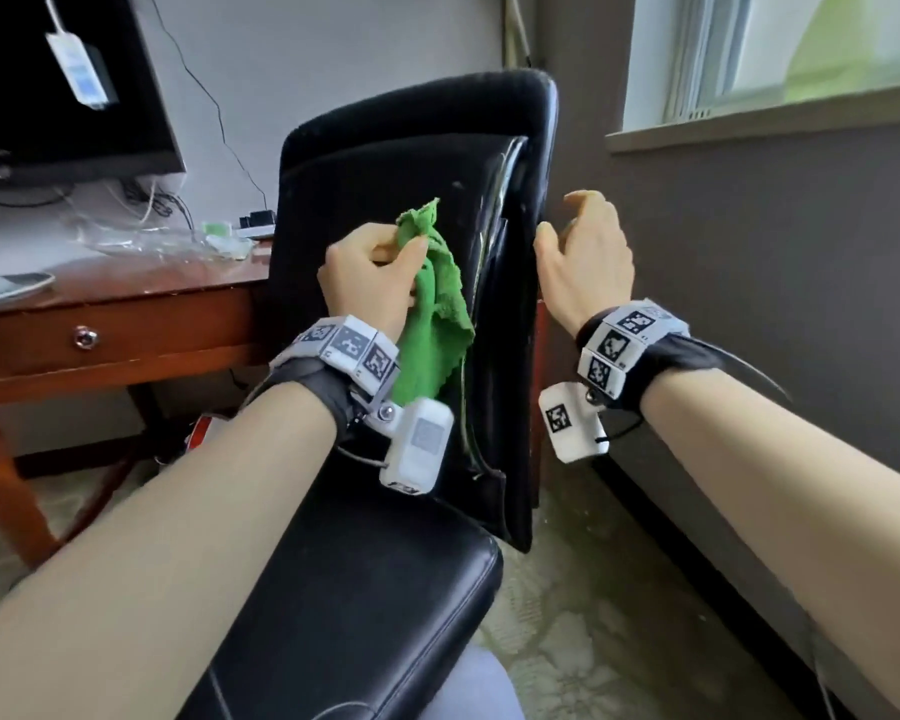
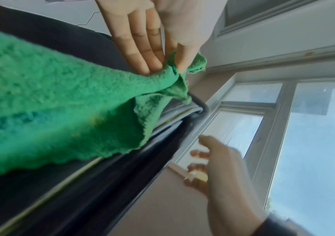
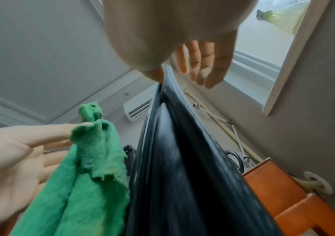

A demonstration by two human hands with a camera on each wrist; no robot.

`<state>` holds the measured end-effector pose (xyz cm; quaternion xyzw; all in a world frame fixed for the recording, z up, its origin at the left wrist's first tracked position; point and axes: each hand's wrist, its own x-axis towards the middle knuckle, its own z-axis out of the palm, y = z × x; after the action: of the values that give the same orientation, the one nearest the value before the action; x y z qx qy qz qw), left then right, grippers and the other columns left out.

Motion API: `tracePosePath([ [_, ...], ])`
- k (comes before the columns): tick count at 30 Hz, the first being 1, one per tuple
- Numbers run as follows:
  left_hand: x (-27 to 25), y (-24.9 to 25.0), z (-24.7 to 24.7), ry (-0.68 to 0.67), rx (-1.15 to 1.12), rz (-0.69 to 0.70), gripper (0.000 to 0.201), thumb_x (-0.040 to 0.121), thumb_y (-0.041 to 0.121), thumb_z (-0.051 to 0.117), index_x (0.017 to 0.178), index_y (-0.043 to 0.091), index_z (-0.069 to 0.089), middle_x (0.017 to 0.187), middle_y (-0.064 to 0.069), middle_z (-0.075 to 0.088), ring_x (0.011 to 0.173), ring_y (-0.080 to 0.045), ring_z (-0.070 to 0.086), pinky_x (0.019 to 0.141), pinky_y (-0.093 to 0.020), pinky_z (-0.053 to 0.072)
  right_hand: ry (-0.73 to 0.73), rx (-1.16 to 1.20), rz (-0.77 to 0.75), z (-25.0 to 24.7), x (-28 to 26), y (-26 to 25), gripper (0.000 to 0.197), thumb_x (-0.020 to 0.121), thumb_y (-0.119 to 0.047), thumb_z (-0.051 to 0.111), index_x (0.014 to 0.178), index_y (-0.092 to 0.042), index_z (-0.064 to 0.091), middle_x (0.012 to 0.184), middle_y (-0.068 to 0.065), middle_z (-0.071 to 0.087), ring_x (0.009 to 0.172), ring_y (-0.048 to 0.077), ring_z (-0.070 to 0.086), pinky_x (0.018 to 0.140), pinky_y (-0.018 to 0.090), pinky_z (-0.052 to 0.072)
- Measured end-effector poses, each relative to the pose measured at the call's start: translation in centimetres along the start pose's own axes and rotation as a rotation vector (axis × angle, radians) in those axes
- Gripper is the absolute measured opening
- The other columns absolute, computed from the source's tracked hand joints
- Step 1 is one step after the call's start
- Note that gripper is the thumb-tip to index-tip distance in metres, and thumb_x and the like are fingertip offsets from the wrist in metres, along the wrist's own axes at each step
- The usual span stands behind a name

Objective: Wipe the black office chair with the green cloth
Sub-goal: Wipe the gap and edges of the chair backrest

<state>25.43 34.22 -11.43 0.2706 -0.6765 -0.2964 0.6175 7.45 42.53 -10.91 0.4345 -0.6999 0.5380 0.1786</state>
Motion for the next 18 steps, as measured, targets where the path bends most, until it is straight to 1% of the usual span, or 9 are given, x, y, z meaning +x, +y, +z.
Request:
tracePosePath([
  [1, 1.4, 1.0, 0.7, 0.023, 0.000, 0.016, 0.003, 0.084, 0.028, 0.074, 0.083, 0.026, 0.072, 0.076, 0.005, 0.072, 0.067, -0.012, 0.071, 0.051, -0.025, 0.057, -0.030, -0.035, 0.030, -0.1, 1.3, -0.1, 0.039, 0.095, -0.038, 0.045, 0.126, -0.016, 0.048, 0.124, 0.006, 0.056, 0.106, 0.031, 0.057, 0.084, 0.037, 0.038],
  [3, 3.9, 2.5, 2.4, 0.060, 0.034, 0.037, 0.007, 0.081, 0.029, 0.076, 0.084, 0.023, 0.074, 0.074, 0.008, 0.072, 0.061, -0.010, 0.070, 0.050, -0.027, 0.058, -0.096, -0.089, 0.041, -0.1, 3.1, -0.3, 0.040, 0.096, -0.042, 0.041, 0.122, -0.014, 0.052, 0.120, 0.011, 0.060, 0.106, 0.035, 0.057, 0.082, 0.039, 0.039],
  [4, 5.0, 3.1, 3.2, 0.066, 0.061, 0.043, 0.009, 0.079, 0.030, 0.077, 0.083, 0.022, 0.076, 0.072, 0.009, 0.072, 0.059, -0.008, 0.069, 0.051, -0.028, 0.059, -0.124, -0.102, 0.036, 0.1, 3.7, -0.4, 0.040, 0.096, -0.043, 0.039, 0.118, -0.014, 0.054, 0.115, 0.013, 0.062, 0.102, 0.036, 0.058, 0.080, 0.039, 0.039],
  [6, 6.9, 3.9, 4.9, 0.056, 0.098, 0.044, 0.011, 0.075, 0.031, 0.077, 0.080, 0.022, 0.077, 0.068, 0.009, 0.072, 0.059, -0.008, 0.069, 0.055, -0.030, 0.061, -0.148, -0.104, 0.012, 0.5, 4.3, -0.5, 0.036, 0.096, -0.043, 0.038, 0.106, -0.013, 0.056, 0.103, 0.013, 0.062, 0.094, 0.037, 0.058, 0.074, 0.037, 0.039],
  [8, 8.1, 4.3, 6.4, 0.049, 0.116, 0.037, 0.012, 0.072, 0.032, 0.075, 0.078, 0.021, 0.076, 0.065, 0.010, 0.071, 0.059, -0.009, 0.070, 0.059, -0.031, 0.061, -0.136, -0.078, -0.009, 0.9, 4.4, -0.6, 0.035, 0.095, -0.046, 0.039, 0.095, -0.013, 0.051, 0.096, 0.014, 0.061, 0.087, 0.038, 0.058, 0.071, 0.038, 0.043],
  [11, 8.8, 4.7, 7.9, 0.065, 0.132, 0.067, 0.013, 0.069, 0.033, 0.074, 0.077, 0.023, 0.075, 0.063, 0.011, 0.070, 0.060, -0.011, 0.069, 0.060, -0.033, 0.060, -0.110, -0.023, -0.009, 1.3, 4.5, -0.6, 0.033, 0.096, -0.044, 0.042, 0.096, -0.012, 0.051, 0.097, 0.016, 0.063, 0.087, 0.038, 0.058, 0.075, 0.041, 0.048],
  [15, 9.1, 4.6, 8.4, 0.087, 0.137, 0.146, 0.012, 0.069, 0.031, 0.074, 0.080, 0.027, 0.073, 0.065, 0.008, 0.066, 0.060, -0.012, 0.066, 0.057, -0.037, 0.059, -0.069, 0.047, -0.003, 1.5, 5.0, -0.7, 0.030, 0.093, -0.041, 0.046, 0.099, -0.013, 0.056, 0.093, 0.010, 0.064, 0.085, 0.033, 0.059, 0.073, 0.037, 0.048],
  [17, 9.2, 4.6, 8.3, 0.072, 0.140, 0.192, 0.012, 0.070, 0.033, 0.074, 0.081, 0.028, 0.070, 0.066, 0.008, 0.065, 0.063, -0.011, 0.065, 0.059, -0.038, 0.059, -0.059, 0.074, -0.008, 1.6, 5.3, -0.8, 0.028, 0.091, -0.039, 0.048, 0.099, -0.014, 0.056, 0.092, 0.009, 0.065, 0.084, 0.033, 0.059, 0.073, 0.037, 0.048],
  [18, 9.3, 4.5, 8.3, 0.050, 0.160, 0.217, 0.012, 0.073, 0.036, 0.073, 0.082, 0.029, 0.071, 0.069, 0.008, 0.066, 0.066, -0.009, 0.065, 0.062, -0.037, 0.059, -0.054, 0.084, -0.009, 1.6, 5.4, -0.9, 0.027, 0.090, -0.038, 0.048, 0.099, -0.014, 0.055, 0.092, 0.009, 0.065, 0.084, 0.032, 0.059, 0.074, 0.037, 0.049],
])
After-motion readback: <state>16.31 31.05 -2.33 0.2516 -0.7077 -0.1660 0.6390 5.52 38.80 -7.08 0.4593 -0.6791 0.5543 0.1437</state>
